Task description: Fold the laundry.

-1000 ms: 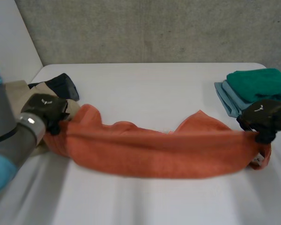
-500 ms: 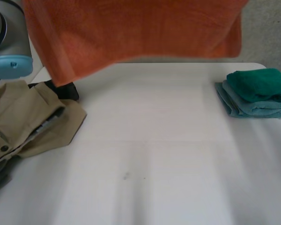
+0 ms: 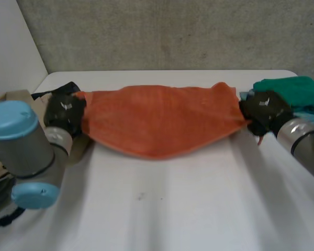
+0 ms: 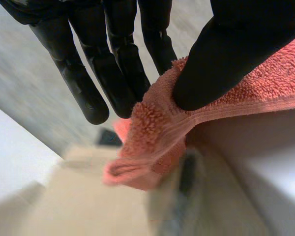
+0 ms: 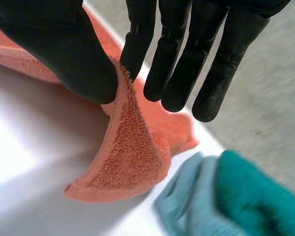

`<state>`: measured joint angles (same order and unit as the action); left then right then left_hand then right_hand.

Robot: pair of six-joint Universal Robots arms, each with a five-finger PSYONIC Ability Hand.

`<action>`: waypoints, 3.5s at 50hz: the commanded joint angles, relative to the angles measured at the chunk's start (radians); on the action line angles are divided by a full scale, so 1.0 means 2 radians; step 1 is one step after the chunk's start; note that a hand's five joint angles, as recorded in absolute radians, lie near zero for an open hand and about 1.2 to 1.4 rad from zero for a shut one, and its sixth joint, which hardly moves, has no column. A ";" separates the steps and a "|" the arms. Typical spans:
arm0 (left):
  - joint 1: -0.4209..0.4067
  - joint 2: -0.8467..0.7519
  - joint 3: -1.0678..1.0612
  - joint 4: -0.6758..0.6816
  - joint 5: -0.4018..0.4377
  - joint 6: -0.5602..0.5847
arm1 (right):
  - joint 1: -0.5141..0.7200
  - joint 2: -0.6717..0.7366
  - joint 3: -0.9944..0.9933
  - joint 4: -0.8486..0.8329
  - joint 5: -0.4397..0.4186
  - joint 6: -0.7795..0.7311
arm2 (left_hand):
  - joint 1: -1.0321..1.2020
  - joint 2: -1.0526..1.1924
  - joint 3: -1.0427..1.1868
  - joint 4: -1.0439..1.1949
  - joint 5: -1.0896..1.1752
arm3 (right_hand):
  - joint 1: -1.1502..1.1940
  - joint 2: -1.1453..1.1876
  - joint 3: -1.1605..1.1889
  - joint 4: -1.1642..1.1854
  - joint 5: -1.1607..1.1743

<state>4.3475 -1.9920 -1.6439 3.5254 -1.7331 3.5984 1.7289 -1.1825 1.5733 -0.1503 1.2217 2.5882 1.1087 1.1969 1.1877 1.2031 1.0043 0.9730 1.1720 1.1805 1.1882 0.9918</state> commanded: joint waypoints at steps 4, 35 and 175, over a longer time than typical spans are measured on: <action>0.001 0.012 -0.030 -0.141 0.001 0.002 | -0.010 -0.004 0.042 0.087 0.007 -0.116 | 0.144 0.100 0.104 0.097 0.109 | 0.212 0.112 0.108 0.104 0.115; -0.014 0.268 -0.163 -0.368 0.000 0.098 | -0.216 -0.180 0.095 0.467 -0.055 -0.399 | 0.144 0.100 0.104 0.097 0.109 | 0.212 0.112 0.108 0.104 0.115; 0.070 0.151 -0.179 -0.134 0.041 0.090 | -0.171 -0.047 0.115 0.273 -0.094 -0.152 | 0.144 0.100 0.104 0.097 0.109 | 0.212 0.112 0.108 0.104 0.115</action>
<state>4.4867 -1.6901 -2.0007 3.2612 -1.6497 3.7782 1.3945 -1.2754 1.7916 0.3991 1.0370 2.3547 1.1334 1.1961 1.1874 1.1981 0.9639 0.8322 0.9687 0.9517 0.9506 0.7694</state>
